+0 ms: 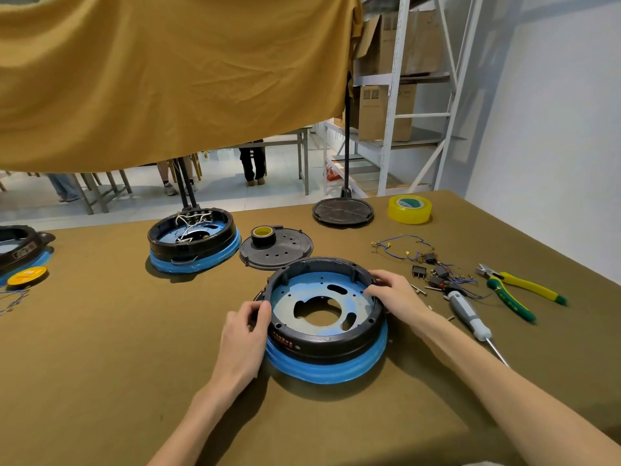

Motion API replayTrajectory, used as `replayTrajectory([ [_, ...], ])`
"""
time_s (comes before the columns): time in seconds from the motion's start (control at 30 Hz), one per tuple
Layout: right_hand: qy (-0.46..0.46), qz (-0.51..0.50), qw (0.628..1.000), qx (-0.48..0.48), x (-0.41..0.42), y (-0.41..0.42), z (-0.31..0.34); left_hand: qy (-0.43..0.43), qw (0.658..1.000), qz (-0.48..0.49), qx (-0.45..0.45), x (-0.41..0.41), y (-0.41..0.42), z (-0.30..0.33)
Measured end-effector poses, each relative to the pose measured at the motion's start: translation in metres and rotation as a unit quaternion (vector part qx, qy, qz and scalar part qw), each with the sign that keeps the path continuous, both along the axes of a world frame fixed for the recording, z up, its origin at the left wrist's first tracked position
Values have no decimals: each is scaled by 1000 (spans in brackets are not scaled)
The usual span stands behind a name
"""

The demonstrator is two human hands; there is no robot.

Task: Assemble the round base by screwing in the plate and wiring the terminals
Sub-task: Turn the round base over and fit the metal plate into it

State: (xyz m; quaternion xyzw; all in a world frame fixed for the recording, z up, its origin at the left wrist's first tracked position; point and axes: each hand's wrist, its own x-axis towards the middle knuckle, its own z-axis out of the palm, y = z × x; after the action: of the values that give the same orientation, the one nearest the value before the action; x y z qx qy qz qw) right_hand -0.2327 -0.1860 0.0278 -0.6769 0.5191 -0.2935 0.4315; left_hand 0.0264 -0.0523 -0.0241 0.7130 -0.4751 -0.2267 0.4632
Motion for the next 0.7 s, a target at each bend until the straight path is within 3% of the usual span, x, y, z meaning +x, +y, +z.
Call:
replayTrajectory([
  [0.13,41,-17,999,-4,-10,7,-7,36,999,-9,-6,0,1,4],
  [0.37,-10,-23,999,41,-18,6,-13,36,999,-15,-22,1,-25,4],
  [0.7,-3,-17,999,39,-13,-15,-12,25,999,33,-29,-2,-30,-1],
])
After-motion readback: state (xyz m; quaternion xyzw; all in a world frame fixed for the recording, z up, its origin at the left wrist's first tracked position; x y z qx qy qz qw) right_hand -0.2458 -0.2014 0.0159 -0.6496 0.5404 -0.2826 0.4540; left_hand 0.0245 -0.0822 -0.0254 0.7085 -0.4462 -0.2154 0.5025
